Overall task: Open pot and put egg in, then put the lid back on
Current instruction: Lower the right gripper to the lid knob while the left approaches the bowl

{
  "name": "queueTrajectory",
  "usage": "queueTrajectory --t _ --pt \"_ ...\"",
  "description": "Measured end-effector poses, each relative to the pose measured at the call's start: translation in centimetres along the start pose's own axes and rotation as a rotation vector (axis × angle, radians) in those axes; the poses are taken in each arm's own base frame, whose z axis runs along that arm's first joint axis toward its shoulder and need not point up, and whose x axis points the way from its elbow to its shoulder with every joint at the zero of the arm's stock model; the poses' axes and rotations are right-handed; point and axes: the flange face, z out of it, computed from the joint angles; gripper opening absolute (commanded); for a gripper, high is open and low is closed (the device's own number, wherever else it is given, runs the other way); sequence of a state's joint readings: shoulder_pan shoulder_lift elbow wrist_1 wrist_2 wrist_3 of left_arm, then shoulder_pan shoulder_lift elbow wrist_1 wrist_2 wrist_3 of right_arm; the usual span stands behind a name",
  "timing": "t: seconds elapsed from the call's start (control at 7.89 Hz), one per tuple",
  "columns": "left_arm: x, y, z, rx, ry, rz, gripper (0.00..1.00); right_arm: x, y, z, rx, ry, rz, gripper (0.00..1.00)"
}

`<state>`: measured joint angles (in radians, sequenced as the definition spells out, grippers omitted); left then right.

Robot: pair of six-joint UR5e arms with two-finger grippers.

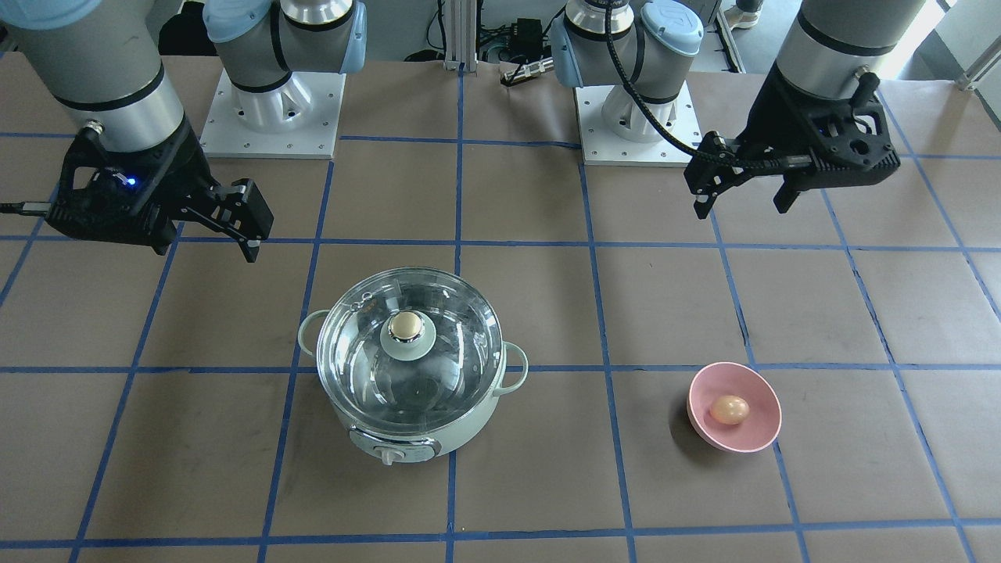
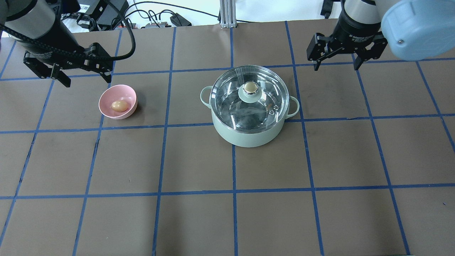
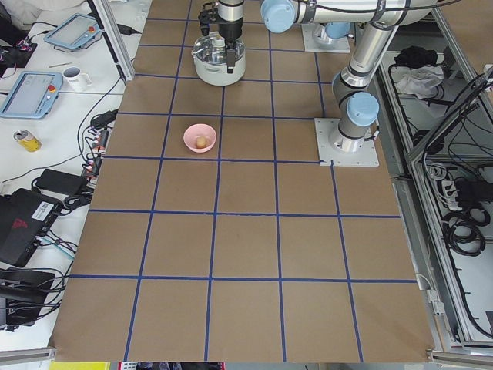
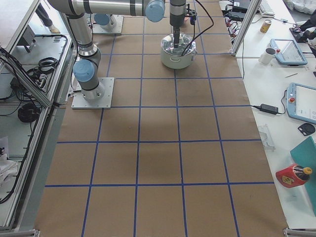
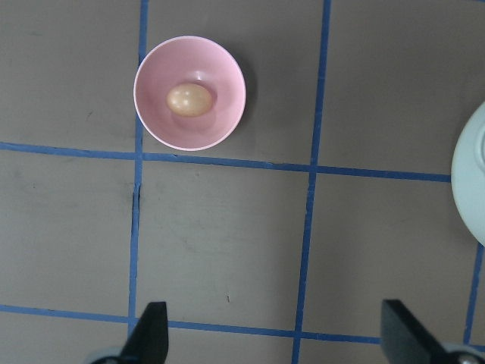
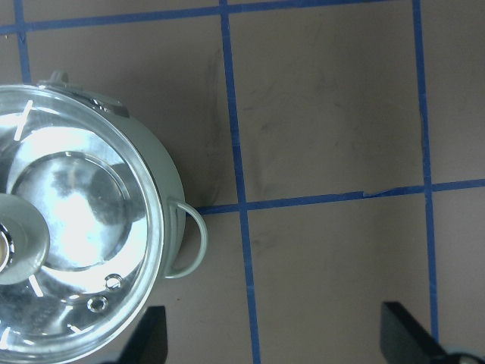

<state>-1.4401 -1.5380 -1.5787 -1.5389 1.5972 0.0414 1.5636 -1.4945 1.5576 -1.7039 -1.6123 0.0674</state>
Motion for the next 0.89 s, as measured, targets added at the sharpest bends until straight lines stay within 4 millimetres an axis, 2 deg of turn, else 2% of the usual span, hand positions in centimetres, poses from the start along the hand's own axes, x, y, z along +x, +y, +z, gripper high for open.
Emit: queueTrajectory --t 0.25,0.51,0.63,0.89 --pt "-3.0 -3.2 2.7 0.014 -0.011 0.033 1.00 -3.5 -1.2 0.7 0.059 -0.015 0.056 1.00" --pt "-4.4 -6.7 6.4 0.036 -0.024 0.084 1.00 -8.8 -2.0 1.9 0.073 -0.034 0.107 1.00" --pt "-5.5 -8.0 8.3 0.028 -0.024 0.031 1.00 -11.3 -2.1 3.3 0.057 -0.034 0.118 1.00" --pt "-8.3 -9.4 10.9 0.001 -0.015 -0.163 1.00 -14.6 -2.0 6.0 0.022 -0.028 0.123 1.00"
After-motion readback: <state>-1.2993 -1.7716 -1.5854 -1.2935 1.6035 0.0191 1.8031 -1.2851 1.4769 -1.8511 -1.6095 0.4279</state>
